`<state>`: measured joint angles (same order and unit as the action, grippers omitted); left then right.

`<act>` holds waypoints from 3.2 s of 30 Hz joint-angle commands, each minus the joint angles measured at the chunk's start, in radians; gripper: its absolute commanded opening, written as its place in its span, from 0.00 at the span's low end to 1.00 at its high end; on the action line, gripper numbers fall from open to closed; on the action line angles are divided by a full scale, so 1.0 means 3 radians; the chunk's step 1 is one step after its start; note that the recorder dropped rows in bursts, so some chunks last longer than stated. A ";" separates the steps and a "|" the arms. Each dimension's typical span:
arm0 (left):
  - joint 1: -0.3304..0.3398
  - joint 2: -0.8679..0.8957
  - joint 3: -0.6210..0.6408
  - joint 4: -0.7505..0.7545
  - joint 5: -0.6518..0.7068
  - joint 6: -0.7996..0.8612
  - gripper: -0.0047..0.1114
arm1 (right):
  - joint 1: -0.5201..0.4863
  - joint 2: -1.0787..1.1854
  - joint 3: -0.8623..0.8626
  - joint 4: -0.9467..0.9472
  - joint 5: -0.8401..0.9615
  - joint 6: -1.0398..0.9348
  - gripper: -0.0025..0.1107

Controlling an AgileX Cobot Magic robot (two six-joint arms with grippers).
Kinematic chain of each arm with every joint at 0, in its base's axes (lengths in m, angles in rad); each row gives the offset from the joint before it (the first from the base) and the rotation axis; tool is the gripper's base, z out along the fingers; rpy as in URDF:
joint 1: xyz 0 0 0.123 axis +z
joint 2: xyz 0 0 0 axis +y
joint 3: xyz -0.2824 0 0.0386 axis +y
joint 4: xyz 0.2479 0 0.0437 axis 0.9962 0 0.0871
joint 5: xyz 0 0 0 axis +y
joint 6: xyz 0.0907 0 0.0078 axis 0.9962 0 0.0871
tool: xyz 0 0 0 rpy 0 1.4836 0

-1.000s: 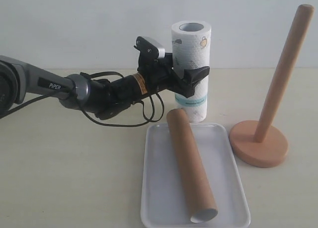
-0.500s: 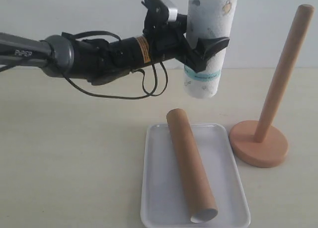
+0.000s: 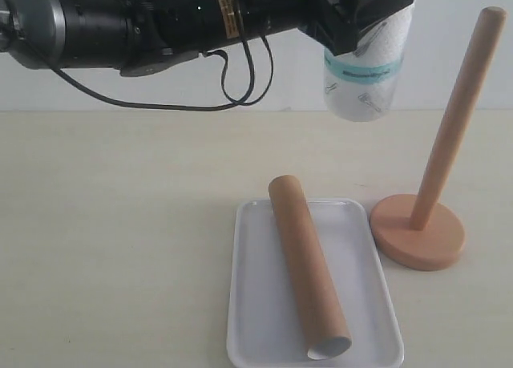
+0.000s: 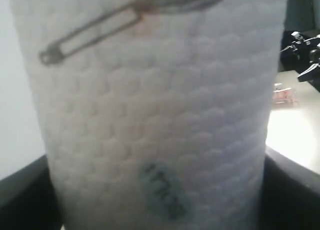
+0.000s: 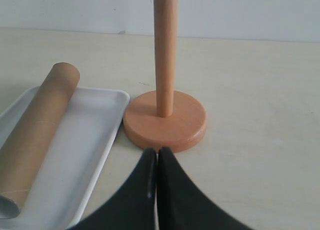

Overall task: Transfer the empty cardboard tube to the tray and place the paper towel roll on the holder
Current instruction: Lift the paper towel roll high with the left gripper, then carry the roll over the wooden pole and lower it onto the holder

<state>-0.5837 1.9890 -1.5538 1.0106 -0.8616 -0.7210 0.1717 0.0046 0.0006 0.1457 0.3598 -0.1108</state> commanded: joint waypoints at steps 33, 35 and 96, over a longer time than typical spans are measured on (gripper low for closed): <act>-0.0579 0.0209 -0.1019 -0.1161 0.0255 0.0348 0.08 | -0.0009 -0.0015 -0.0002 0.0004 -0.0014 0.0000 0.02; -0.0586 0.0256 -0.1019 -0.1161 0.0257 0.0243 0.08 | -0.0009 -0.0015 -0.0002 0.0004 -0.0014 0.0000 0.02; -0.0608 0.1460 -0.1002 0.0498 0.0306 -0.0759 0.71 | -0.0009 -0.0015 -0.0002 0.0004 -0.0014 0.0000 0.02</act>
<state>-0.7611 2.4240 -1.8537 1.1867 -0.7529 -0.9382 0.1717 0.0046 0.0006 0.1457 0.3598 -0.1108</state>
